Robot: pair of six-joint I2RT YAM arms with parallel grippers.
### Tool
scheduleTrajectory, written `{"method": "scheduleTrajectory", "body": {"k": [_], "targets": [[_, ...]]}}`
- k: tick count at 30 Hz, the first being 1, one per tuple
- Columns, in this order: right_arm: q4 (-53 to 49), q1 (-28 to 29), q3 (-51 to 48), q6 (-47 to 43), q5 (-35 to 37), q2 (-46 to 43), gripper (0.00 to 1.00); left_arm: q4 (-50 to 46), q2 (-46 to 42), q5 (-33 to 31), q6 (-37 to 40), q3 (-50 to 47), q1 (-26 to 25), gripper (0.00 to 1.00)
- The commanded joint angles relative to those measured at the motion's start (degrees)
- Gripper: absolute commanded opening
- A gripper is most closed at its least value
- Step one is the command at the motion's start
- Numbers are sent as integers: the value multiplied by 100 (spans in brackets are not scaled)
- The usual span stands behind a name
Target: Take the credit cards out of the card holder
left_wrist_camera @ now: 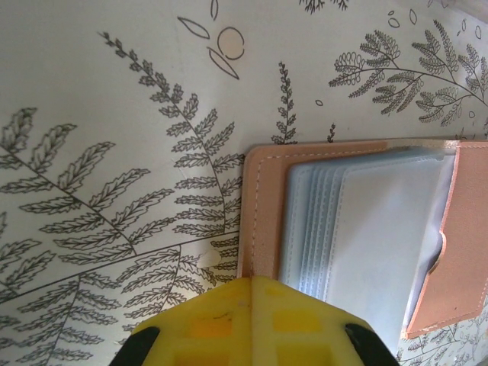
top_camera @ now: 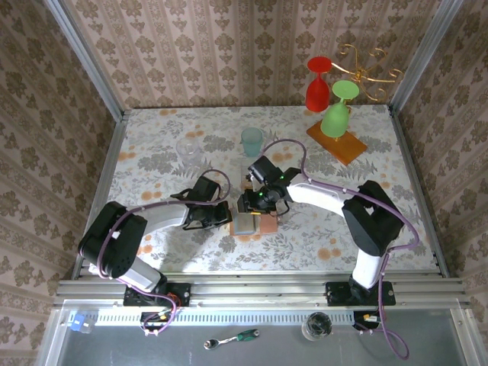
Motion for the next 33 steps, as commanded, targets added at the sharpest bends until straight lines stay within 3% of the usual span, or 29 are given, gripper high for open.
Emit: {"method": "scheduleTrajectory", "body": {"k": [1,18,33], "targets": [[7,54,-97,283,-119,103,43,-36,72,-6,-27,-122,40,0],[92,49,-138,435,-185,425,39,-90,69,21,-1,-69,48,0],[-258,47,-162,351,244,397,39,-213,60,12,44,-47,75,0]]}}
